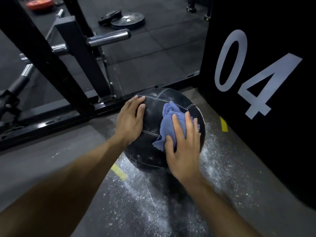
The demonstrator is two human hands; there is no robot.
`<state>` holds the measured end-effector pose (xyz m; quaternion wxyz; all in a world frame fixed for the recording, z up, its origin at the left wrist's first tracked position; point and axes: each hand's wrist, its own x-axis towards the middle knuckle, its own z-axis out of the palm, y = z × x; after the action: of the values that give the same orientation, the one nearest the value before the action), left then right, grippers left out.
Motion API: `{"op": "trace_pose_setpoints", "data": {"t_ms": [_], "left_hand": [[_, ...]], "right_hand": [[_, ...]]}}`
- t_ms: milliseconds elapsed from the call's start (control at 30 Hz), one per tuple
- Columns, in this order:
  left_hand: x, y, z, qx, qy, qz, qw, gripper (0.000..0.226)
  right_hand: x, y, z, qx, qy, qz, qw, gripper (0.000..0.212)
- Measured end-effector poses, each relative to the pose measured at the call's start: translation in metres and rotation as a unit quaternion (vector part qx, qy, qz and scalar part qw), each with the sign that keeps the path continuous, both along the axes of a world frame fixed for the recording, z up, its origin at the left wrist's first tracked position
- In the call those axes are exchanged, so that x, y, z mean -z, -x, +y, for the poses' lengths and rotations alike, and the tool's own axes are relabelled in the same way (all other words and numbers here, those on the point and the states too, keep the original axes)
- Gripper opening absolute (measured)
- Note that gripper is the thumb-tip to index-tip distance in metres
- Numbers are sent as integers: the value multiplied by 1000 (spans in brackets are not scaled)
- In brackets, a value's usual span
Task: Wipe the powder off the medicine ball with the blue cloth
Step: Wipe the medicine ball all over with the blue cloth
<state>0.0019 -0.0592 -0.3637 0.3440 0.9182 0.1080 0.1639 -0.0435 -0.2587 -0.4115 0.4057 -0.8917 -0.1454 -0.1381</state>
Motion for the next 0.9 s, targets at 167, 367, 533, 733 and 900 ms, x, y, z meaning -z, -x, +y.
{"op": "trace_pose_setpoints", "data": {"t_ms": [167,367,533,733,900], "left_hand": [[7,17,10,-118,190,55,973,63],[44,31,16,-179,502,139,835,84],[48,45,6,-171,520,122,828,71],[34,76,22,-193,456,153,855,98],[38,48,40,-200,464,152,850,87]], "right_hand": [[-3,-16,-11,7,-51,39,998,63],[-5,-29,-20,8,-104,51,993,67],[-15,-11,-10,23,-113,66,991,71],[-19,4,-12,0,-57,54,997,72],[-24,-4,-27,21,-72,67,995,68]]}}
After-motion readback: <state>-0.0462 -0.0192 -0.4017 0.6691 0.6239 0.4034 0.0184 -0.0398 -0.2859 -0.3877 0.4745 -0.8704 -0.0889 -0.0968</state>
